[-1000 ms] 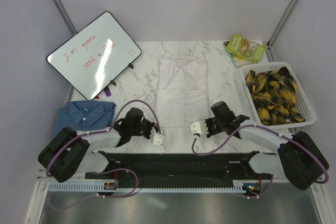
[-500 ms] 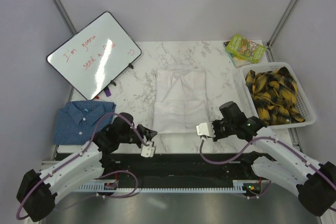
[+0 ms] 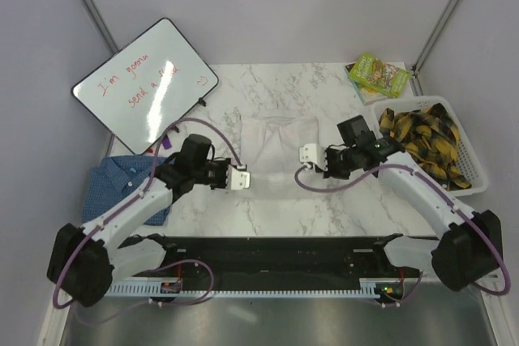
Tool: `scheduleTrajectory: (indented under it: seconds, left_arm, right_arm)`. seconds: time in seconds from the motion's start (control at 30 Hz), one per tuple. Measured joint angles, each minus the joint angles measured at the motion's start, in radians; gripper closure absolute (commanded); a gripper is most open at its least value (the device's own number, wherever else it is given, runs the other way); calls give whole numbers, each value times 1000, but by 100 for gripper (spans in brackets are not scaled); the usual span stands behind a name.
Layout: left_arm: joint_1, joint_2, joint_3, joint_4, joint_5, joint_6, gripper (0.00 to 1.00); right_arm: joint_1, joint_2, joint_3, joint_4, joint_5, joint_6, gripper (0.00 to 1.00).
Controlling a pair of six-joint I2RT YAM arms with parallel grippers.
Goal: Fold and stack the long sleeve shirts
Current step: Fold the shirt
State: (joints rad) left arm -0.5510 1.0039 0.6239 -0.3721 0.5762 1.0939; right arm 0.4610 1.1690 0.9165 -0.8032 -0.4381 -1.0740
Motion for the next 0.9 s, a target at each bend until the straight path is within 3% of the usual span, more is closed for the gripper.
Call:
scheduleTrajectory:
  seconds: [0.27,0.5,0.67,0.9]
  left_arm:
    - [101,480,265,135,-34,-36,98]
    - [102,774,398,168,-138,-79,98]
    - [92,755,364,179,-153,-87,98]
    - [25,434,114,110,-122,-150,98]
  right_arm:
    - [-151,438,242,87,-18,-21,100]
    - [-166,687,274,185,-3,15,100]
    - [-145,661,238,237,6,43,100]
    - [-7,389,13,175,-13,106,100]
